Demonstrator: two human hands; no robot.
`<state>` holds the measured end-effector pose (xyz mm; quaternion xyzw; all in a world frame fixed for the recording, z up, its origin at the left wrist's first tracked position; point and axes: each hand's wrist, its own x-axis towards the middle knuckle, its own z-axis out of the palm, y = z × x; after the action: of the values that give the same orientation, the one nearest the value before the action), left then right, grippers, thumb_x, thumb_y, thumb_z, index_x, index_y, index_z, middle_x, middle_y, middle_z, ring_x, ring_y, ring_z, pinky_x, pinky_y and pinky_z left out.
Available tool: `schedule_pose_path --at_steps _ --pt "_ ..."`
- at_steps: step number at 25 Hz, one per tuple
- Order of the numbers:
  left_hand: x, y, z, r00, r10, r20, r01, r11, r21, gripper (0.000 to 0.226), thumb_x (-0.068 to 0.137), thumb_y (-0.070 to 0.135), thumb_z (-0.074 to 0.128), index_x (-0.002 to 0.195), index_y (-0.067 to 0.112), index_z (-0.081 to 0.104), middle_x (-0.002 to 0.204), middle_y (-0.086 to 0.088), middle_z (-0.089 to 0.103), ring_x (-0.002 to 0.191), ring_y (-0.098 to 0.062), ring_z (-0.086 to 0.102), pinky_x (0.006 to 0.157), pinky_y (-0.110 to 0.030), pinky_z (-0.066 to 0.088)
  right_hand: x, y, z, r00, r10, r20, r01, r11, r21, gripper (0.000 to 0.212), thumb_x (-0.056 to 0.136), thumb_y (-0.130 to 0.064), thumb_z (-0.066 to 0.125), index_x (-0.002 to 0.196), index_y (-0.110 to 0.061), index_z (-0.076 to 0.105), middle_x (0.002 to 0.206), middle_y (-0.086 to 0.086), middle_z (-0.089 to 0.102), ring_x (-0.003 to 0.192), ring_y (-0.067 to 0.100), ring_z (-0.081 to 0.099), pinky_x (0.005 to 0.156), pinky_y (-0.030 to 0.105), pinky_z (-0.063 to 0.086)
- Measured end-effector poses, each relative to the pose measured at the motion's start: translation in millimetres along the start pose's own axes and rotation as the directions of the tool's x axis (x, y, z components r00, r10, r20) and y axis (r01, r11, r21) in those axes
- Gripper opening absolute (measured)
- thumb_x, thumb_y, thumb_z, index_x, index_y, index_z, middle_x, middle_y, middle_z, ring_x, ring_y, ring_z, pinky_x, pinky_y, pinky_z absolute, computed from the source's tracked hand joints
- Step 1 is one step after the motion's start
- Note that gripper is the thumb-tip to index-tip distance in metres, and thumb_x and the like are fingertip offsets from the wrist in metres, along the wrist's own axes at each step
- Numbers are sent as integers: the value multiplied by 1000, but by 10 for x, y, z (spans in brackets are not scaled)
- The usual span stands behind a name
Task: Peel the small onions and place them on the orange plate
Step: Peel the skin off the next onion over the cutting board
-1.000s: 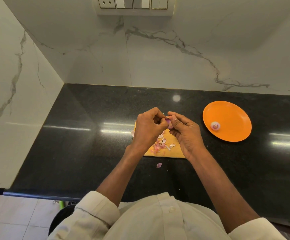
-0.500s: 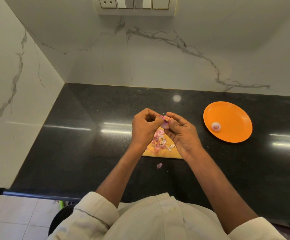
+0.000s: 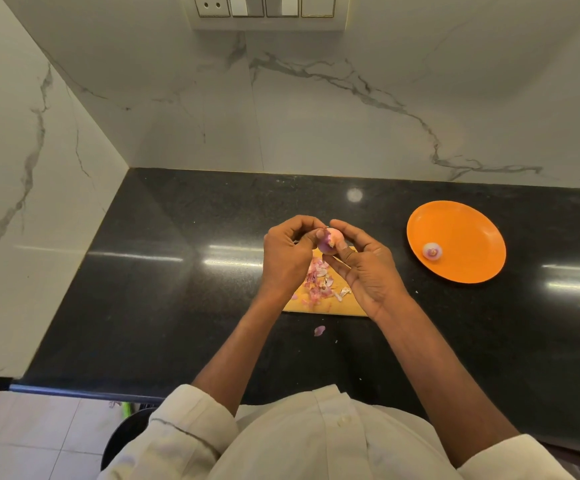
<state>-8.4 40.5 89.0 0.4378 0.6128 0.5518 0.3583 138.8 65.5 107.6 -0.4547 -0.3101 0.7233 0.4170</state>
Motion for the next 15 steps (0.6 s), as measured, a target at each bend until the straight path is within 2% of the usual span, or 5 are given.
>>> schedule_pose_path --at_steps 3,6,8,12,15 --pt "-9 31 48 982 -148 -113 128 978 -166 10 103 4 66 104 7 76 99 -9 79 95 -22 79 85 -38 67 -5 31 22 1000 -1 14 0 999 41 34 97 4 64 127 -8 73 128 7 74 116 24 74 98 42 62" --pt "-4 45 65 953 -274 -131 213 909 -357 9 104 5 65 107 4 74 102 -14 80 97 -26 80 82 -35 67 20 50 -33 999 19 46 -25 992 120 36 101 6 57 132 -7 69 128 8 75 124 27 70 103 42 59" --pt "-23 49 72 947 -290 -136 217 894 -392 9 104 6 67 110 3 73 102 -13 80 97 -26 80 83 -36 66 35 51 -51 998 28 60 -36 989 147 35 104 2 55 135 -7 67 132 11 73 128 29 68 106 43 56" --pt "-27 42 86 940 -317 -129 239 878 -414 12 103 6 69 113 3 73 104 -14 80 96 -25 80 85 -40 67 24 29 -11 1000 -2 28 -1 996 92 37 98 -5 65 134 -8 68 129 13 74 123 28 70 104 42 58" --pt "5 42 64 881 -465 -89 341 752 -564 12 103 4 69 114 2 71 106 -18 79 91 -27 81 83 -39 67 32 38 -13 1000 16 9 -17 992 127 31 102 0 58 130 -8 70 127 13 75 122 29 71 101 42 60"
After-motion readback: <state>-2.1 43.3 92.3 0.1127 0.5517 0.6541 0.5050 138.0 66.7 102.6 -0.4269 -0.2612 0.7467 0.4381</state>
